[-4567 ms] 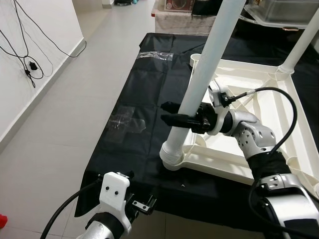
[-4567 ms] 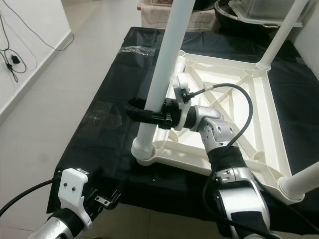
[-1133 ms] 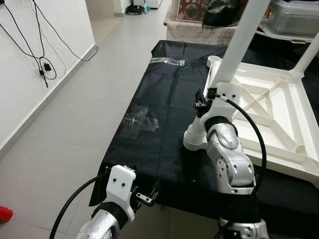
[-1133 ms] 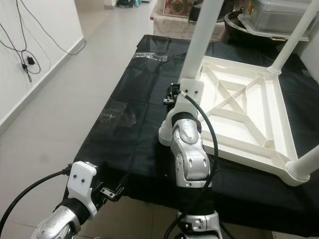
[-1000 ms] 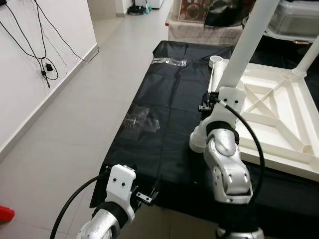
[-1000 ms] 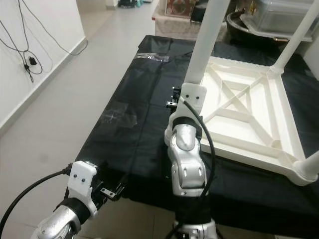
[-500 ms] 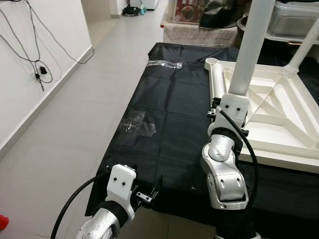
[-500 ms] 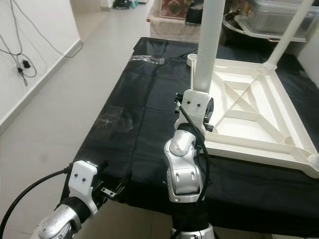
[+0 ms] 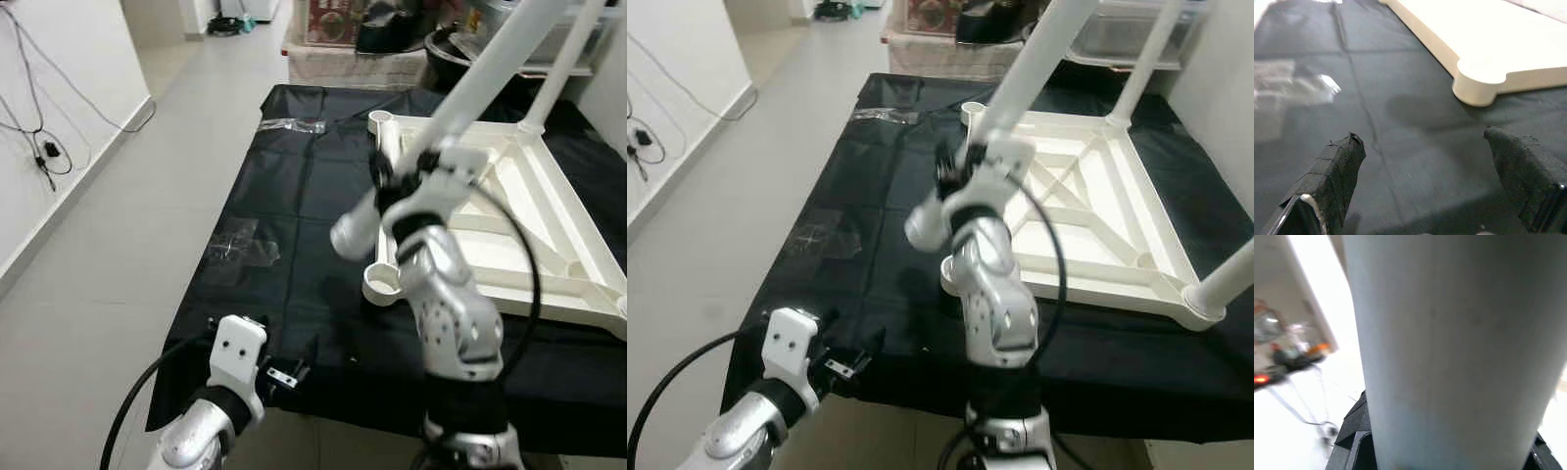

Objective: Building children table

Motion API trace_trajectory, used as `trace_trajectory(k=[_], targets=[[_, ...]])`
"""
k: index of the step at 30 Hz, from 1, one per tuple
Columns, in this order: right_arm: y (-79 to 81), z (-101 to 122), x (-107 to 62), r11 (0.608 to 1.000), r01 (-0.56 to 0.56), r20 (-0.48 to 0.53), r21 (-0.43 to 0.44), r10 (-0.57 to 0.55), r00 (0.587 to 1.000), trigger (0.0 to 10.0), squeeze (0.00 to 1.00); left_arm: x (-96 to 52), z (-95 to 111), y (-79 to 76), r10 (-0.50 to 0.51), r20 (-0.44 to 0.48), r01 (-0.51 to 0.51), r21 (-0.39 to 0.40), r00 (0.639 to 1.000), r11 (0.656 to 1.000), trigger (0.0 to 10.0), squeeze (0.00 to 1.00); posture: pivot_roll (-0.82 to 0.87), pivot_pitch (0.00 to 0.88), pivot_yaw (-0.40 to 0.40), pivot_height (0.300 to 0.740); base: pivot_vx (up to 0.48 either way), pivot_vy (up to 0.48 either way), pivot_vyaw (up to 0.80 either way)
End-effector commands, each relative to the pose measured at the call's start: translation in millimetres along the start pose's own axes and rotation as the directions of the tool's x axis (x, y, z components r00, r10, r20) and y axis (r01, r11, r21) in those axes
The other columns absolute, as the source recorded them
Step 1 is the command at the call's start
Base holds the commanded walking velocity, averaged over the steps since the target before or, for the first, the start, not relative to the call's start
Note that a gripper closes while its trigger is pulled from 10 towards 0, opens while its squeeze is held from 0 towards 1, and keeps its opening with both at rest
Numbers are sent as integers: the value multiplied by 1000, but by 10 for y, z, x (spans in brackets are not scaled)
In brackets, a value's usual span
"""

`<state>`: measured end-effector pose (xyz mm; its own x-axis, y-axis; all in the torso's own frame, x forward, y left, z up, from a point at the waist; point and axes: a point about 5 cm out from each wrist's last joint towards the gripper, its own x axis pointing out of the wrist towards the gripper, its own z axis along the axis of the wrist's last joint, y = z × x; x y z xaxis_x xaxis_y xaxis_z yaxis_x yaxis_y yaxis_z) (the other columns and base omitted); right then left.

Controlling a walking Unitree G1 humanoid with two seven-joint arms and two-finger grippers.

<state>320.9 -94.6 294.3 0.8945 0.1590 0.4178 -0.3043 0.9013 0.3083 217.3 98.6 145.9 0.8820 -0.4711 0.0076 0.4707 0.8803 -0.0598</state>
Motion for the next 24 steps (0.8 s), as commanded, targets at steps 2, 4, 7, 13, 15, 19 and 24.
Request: trace_trajectory(k=[2, 4, 7, 13, 15, 19, 24], targets=[[62, -10, 1, 996, -65, 1, 53, 65, 998, 10000, 0, 29, -7, 73, 35, -9, -34, 53, 999, 998, 10000, 498, 101, 92, -16, 740, 0, 0, 0], [55, -19, -9, 994, -89, -4, 60, 89, 996, 10000, 0, 56, 24, 115, 58, 2, -57, 81, 998, 995, 10000, 498, 101, 92, -16, 740, 0, 0, 0], [82, -83, -67, 970, -197, -36, 140, 204, 978, 10000, 0, 175, 157, 258, 101, 46, -109, 211, 994, 971, 10000, 1000, 101, 83, -12, 740, 0, 0, 0], [165, -201, -198, 941, -303, -79, 154, 317, 945, 10000, 0, 367, 299, 381, 94, 66, -109, 307, 993, 945, 10000, 1000, 104, 78, -6, 740, 0, 0, 0], [238, -274, -278, 919, -360, -108, 159, 379, 919, 10000, 0, 481, 299, 386, 40, 32, -48, 327, 999, 944, 10000, 0, 97, 78, -4, 740, 0, 0, 0], [277, -365, -341, 905, -389, -139, 173, 414, 900, 10000, 0, 588, 269, 298, -44, -7, 44, 342, 999, 938, 10000, 0, 95, 78, -4, 740, 0, 0, 0], [296, -427, -379, 900, -394, -158, 186, 424, 892, 10000, 0, 660, 239, 195, -94, -19, 94, 356, 995, 930, 10000, 0, 100, 80, -6, 740, 0, 0, 0]])
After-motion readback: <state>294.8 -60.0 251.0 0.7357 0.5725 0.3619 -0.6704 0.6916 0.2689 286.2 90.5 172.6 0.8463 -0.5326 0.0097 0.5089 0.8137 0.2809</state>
